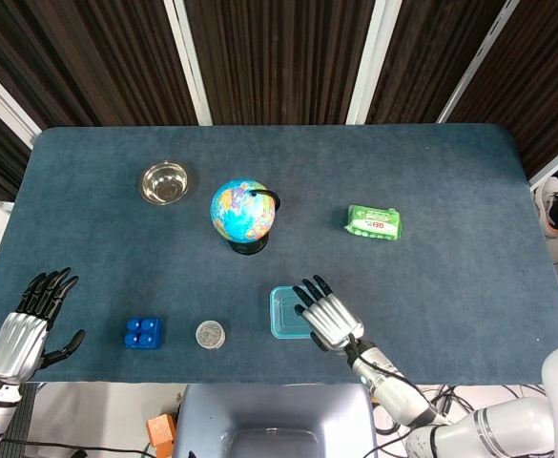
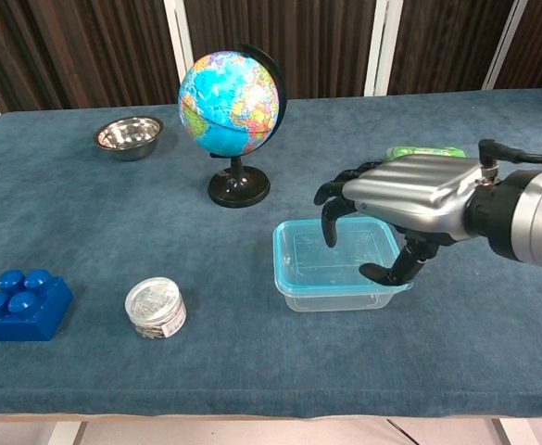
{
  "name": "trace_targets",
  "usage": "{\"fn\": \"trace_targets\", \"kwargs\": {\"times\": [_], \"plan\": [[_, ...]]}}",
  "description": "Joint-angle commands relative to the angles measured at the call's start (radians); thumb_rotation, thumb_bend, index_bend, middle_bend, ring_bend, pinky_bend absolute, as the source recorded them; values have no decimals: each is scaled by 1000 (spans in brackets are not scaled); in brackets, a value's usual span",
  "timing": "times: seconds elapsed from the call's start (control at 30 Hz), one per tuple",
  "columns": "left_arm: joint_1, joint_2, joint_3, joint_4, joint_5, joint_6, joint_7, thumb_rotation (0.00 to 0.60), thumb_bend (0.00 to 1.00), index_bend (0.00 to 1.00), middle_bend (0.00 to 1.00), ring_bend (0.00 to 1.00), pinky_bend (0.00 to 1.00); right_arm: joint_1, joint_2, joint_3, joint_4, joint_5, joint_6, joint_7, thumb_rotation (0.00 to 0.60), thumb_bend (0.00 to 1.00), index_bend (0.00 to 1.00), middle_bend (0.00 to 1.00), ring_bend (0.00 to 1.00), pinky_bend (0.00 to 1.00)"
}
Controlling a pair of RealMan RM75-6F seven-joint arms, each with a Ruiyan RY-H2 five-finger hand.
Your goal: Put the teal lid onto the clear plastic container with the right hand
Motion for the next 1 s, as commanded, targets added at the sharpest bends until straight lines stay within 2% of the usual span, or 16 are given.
{"fn": "trace_targets", "kwargs": {"times": [0.03,0.2,0.37,0.47,0.53,0.67,0.73,1.0], "plan": [[0,0,0,0,0,0,0,600,310,0,0,0,4,-2,5,1,-1,-3,-2,6,600,376,335,74,0,0],[-1,-3,1,-1,1,-4,8,600,309,0,0,0,4,-21,26,14,38,-8,-19,73,600,370,307,75,0,0],[-3,-5,0,0,-2,-9,11,600,310,0,0,0,4,-25,11,28,67,-46,-46,114,600,261,308,74,0,0],[-4,-6,-1,0,-3,-12,16,600,319,0,0,0,3,-15,6,31,60,-47,-68,107,600,260,316,69,0,0],[-4,-5,-1,-1,-4,-10,16,600,329,0,0,0,4,-8,7,28,52,-49,-82,94,600,291,316,60,0,0],[-2,-3,-3,1,-5,-5,10,600,330,0,0,0,4,-10,11,12,41,-67,-93,88,600,534,316,50,0,0],[-1,-3,-2,1,-4,-5,9,600,330,0,0,0,4,-12,11,5,43,-71,-100,90,600,592,315,47,0,0],[-2,-5,-2,0,-4,-6,13,600,328,0,0,0,4,-15,-6,-8,57,-84,-115,82,600,608,315,46,0,0]]}}
